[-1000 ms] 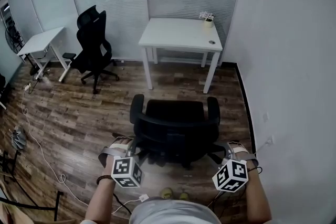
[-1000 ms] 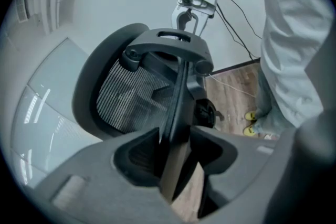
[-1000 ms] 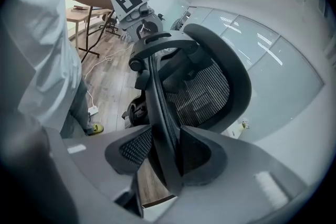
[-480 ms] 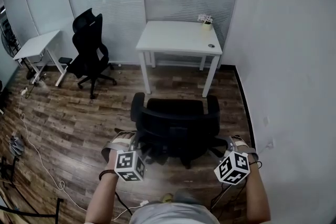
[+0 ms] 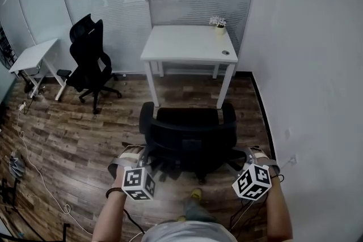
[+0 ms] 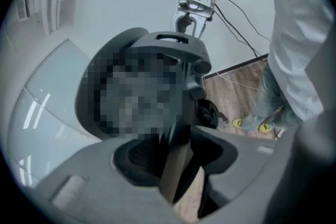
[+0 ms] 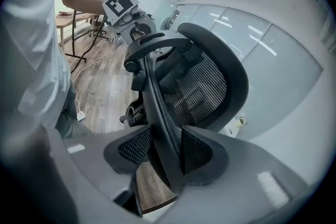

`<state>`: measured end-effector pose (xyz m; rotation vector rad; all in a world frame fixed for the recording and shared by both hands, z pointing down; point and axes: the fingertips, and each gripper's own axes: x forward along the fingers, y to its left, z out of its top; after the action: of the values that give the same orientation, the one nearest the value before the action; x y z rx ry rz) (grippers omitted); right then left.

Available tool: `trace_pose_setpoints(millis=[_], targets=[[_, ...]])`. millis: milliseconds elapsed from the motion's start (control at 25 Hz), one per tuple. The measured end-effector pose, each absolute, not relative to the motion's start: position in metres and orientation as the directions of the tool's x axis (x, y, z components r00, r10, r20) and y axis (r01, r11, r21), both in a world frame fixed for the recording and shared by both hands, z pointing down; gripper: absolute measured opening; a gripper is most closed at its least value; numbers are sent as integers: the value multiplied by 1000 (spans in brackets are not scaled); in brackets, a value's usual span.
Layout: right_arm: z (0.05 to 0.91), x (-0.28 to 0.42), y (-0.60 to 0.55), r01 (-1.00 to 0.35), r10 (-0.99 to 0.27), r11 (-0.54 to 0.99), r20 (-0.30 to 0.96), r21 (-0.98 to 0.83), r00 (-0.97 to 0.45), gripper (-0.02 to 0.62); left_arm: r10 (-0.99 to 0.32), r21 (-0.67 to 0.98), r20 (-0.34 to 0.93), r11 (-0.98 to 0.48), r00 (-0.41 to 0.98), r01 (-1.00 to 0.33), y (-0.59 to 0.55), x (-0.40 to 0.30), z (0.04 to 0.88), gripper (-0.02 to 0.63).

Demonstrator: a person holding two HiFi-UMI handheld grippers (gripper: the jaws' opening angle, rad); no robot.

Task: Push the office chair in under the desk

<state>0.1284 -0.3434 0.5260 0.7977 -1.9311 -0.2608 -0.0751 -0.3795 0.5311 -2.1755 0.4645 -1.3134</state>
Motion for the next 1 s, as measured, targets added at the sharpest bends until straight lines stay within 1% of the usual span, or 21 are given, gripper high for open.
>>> trace_pose_setpoints(millis=[440,1000], targets=[[530,150,-411,-414,-638,756,711,507,-295,181,-561,-621,686,-783,463,-29,-446,-53,536,186],[525,194,-541,-403,-644,756,695,516,-320,184,-574,-617,688,-785,443,-58,-574,-10,532,190]])
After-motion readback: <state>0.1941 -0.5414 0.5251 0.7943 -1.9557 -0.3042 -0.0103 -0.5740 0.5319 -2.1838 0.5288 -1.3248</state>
